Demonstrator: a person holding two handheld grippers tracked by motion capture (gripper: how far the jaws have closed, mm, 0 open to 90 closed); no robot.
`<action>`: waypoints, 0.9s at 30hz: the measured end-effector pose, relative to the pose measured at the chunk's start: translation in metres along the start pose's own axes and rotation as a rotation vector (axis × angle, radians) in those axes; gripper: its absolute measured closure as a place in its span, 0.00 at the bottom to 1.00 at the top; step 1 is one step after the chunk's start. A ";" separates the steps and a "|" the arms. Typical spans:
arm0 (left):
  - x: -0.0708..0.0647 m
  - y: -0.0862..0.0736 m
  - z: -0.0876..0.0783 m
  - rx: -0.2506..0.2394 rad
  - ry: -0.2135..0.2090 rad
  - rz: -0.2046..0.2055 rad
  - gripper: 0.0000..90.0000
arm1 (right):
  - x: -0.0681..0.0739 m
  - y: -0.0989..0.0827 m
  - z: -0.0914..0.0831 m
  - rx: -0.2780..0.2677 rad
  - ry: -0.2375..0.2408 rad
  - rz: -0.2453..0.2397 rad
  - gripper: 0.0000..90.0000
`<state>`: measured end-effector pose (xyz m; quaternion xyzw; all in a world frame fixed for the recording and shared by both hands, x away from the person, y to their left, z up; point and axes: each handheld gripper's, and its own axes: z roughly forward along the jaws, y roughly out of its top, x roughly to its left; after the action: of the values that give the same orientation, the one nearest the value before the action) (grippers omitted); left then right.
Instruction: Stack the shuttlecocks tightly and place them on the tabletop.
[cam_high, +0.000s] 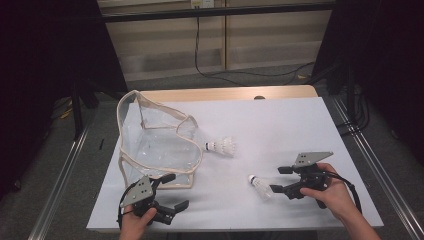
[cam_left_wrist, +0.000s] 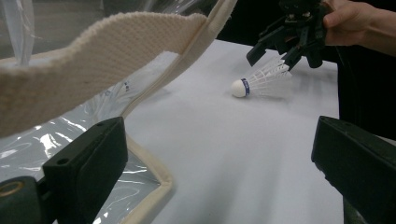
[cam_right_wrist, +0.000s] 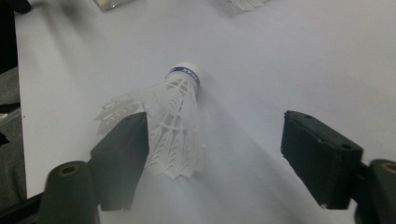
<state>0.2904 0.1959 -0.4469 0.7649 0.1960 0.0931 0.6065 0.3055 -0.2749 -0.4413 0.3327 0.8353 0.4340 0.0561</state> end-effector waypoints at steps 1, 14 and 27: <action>0.000 0.000 0.000 0.000 0.000 0.001 0.04 | 0.000 0.000 0.001 0.003 0.004 -0.006 0.36; 0.000 0.000 0.000 0.002 0.002 0.000 0.04 | -0.001 0.006 0.010 0.020 0.021 -0.036 0.89; 0.001 0.000 -0.001 -0.001 0.002 0.002 0.04 | -0.009 0.019 0.009 -0.029 0.035 0.023 1.00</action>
<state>0.2906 0.1968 -0.4468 0.7647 0.1959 0.0944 0.6066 0.3254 -0.2667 -0.4339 0.3339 0.8259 0.4524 0.0413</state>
